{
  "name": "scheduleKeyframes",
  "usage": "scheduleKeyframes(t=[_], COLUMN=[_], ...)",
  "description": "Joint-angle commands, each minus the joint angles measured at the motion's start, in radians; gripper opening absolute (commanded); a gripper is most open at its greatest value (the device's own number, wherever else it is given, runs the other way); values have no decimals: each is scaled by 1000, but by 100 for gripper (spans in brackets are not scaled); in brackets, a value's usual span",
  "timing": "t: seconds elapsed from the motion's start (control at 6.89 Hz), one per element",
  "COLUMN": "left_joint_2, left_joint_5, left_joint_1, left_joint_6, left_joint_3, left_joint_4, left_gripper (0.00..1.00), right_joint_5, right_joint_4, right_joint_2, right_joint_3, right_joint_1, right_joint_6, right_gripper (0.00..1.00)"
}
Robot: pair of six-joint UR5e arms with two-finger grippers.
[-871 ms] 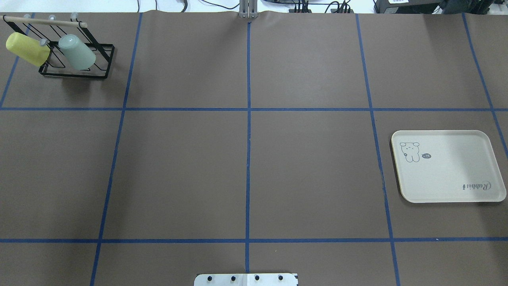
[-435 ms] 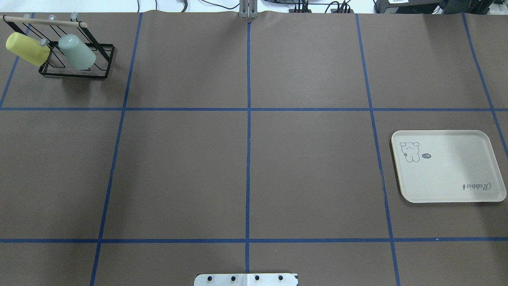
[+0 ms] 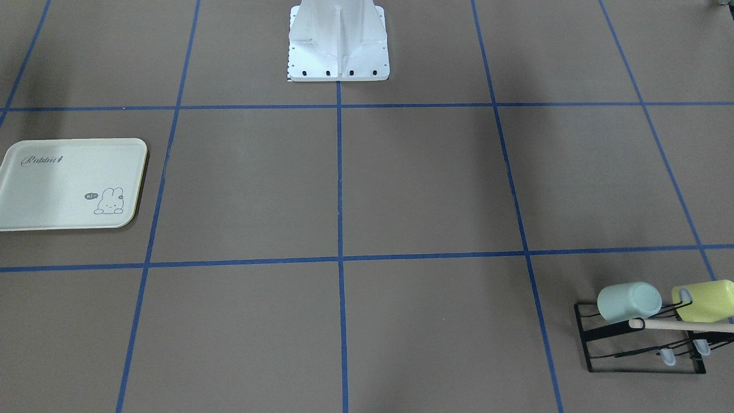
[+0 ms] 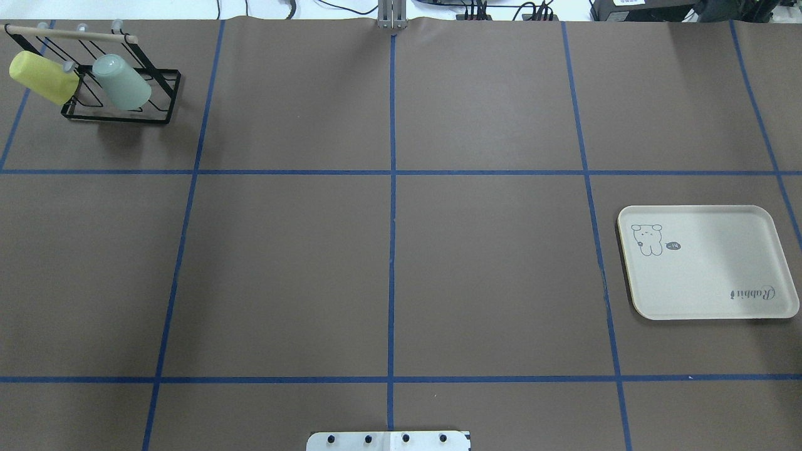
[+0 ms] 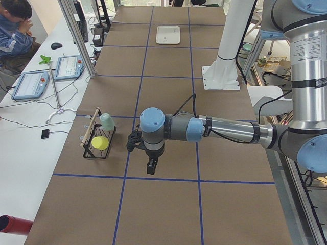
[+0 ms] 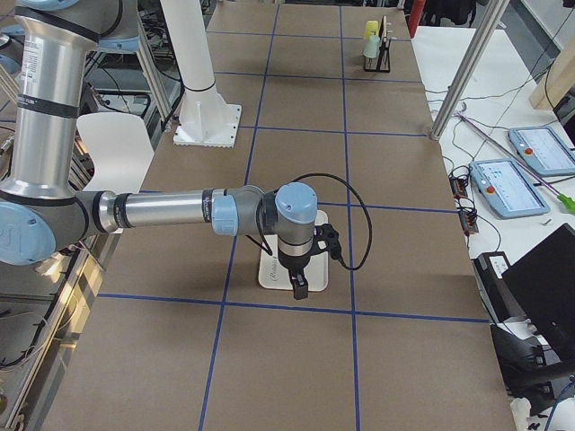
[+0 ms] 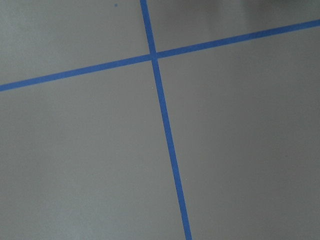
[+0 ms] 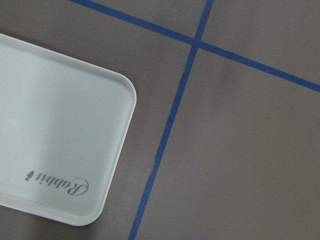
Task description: Left arm grabs green cup and hands to right arm on tray
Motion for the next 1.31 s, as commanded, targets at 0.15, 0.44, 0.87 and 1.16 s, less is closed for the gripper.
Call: scheduleKeyframes(t=[0.15, 0.44, 0.87, 1.16], left_joint_2=[-49, -102, -302, -370], left_joint_5=[-3, 8, -1, -1], left_joint_1=[-2, 0, 2, 8], left_joint_6=[2, 0, -45, -135], left_joint_3=[-3, 17, 230, 264], left_joint_4=[-29, -187, -360, -377], left_gripper=[100, 100, 100, 100], right_joint_5=[43, 56, 45, 53], right_joint_4=[2, 3, 54, 101], right_joint_2=[105, 150, 208, 221], right_joint_3=[22, 19, 4, -28], right_joint_1=[0, 1, 1, 1], right_joint_6=[3, 2, 17, 45], right_gripper=[100, 100, 100, 100])
